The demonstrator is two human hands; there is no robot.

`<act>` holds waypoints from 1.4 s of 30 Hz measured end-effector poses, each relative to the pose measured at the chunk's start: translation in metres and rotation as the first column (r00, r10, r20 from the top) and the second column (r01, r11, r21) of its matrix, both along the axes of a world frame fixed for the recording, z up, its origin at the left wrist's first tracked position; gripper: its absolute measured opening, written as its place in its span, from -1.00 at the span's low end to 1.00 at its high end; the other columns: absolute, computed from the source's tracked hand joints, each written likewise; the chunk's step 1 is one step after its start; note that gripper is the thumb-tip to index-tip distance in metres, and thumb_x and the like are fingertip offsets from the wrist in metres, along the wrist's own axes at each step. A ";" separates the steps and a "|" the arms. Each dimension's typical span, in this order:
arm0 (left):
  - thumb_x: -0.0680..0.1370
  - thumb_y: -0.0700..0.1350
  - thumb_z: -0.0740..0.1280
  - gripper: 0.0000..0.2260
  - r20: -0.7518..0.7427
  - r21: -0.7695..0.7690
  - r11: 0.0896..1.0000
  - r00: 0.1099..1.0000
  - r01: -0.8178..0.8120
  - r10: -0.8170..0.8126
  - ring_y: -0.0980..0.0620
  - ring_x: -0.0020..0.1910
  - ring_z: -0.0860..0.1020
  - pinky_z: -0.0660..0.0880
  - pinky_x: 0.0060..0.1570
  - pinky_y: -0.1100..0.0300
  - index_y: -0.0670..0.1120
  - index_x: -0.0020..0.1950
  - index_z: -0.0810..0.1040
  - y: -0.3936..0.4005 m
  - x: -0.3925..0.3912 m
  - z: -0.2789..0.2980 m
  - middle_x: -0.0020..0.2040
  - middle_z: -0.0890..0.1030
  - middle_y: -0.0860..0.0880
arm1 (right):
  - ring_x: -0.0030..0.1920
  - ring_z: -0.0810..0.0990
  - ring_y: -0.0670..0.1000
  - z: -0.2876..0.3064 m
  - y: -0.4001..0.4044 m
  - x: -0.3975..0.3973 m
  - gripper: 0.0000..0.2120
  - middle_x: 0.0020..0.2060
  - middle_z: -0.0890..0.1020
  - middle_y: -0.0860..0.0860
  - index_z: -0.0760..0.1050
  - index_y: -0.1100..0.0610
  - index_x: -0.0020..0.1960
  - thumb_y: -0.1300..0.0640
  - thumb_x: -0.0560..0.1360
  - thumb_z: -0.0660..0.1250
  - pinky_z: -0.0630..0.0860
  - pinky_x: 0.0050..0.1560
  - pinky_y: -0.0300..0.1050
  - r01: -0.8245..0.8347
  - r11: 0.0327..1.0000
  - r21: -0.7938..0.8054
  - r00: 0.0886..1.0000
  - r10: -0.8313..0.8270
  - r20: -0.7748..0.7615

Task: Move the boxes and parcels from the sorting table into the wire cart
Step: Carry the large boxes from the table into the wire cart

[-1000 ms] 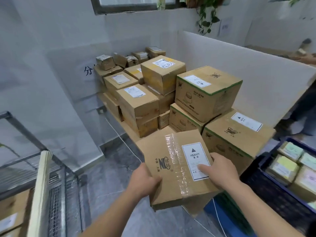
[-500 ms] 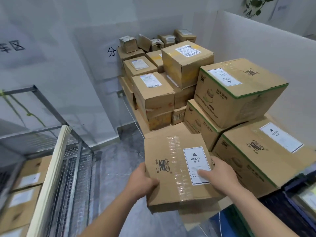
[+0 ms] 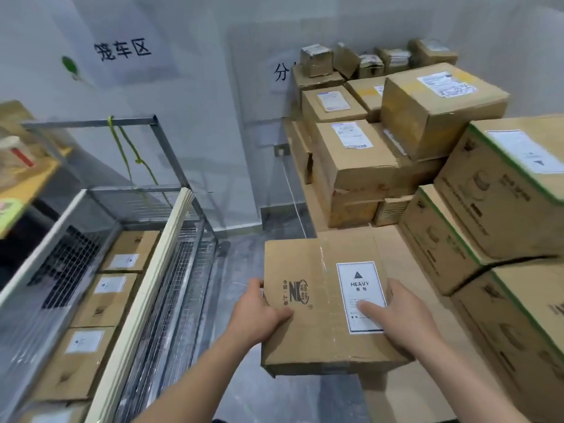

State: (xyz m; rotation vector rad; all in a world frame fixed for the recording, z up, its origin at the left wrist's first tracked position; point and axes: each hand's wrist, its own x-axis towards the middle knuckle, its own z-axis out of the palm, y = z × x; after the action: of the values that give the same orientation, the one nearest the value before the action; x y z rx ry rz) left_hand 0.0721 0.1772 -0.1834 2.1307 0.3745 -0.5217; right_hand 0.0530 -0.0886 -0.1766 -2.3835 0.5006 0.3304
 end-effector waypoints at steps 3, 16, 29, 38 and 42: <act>0.34 0.01 0.52 -0.47 0.027 -0.001 0.998 0.997 -0.069 0.069 0.00 0.02 0.62 0.60 0.06 -0.04 0.05 0.21 0.34 0.047 0.007 0.002 0.03 0.62 0.07 | 0.00 0.57 0.04 0.003 0.046 0.024 -0.67 -0.05 0.59 -0.15 0.46 -0.05 0.11 -0.11 0.44 0.48 0.47 -0.06 -0.03 -0.071 0.997 0.010 0.997 0.071 0.023; 0.36 -0.04 0.54 -0.48 0.109 -0.064 0.904 0.898 -0.422 0.427 0.00 0.06 0.61 0.57 0.12 -0.02 0.03 0.19 0.33 0.317 0.020 0.017 0.08 0.61 0.07 | 0.11 0.61 0.09 0.037 0.341 0.125 -0.67 0.11 0.63 -0.09 0.39 -0.12 0.14 -0.07 0.45 0.43 0.47 0.02 -0.02 -0.448 0.892 -0.063 0.888 0.452 0.085; 0.39 -0.14 0.52 -0.48 0.082 -0.059 0.542 0.537 -0.838 0.839 0.17 -0.01 0.56 0.57 0.02 0.12 0.09 0.20 0.31 0.494 -0.057 -0.011 0.04 0.56 0.17 | 0.06 0.61 0.11 0.009 0.620 0.176 -0.59 0.04 0.66 -0.06 0.45 -0.07 0.11 0.00 0.35 0.53 0.46 -0.05 -0.02 -0.861 0.508 -0.032 0.507 0.861 0.025; 0.51 -0.20 0.43 -0.47 -0.069 0.111 0.169 0.162 -0.979 0.984 0.11 -0.04 0.56 0.46 -0.15 0.23 0.06 0.42 0.33 0.517 -0.107 -0.112 0.03 0.57 0.13 | 0.09 0.65 0.10 -0.108 0.741 0.164 -0.55 0.10 0.69 0.00 0.43 0.03 0.15 0.12 0.35 0.56 0.60 0.10 0.13 -0.975 0.188 0.115 0.166 0.970 -0.177; 0.54 -0.25 0.39 -0.41 -0.164 0.159 0.120 0.093 -0.980 0.982 0.11 -0.08 0.57 0.48 -0.23 0.27 0.05 0.50 0.26 0.513 -0.130 -0.167 0.04 0.57 0.10 | 0.07 0.64 0.12 -0.171 0.759 0.144 -0.61 0.04 0.68 0.00 0.45 0.07 0.10 0.18 0.37 0.55 0.57 0.07 0.05 -0.976 0.144 0.161 0.100 0.961 -0.258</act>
State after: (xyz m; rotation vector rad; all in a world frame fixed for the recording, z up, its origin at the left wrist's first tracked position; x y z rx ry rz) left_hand -0.0581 0.6901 -0.3500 1.2702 1.8159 0.0996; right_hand 0.1975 0.6709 -0.3472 -2.3223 -1.1758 1.3100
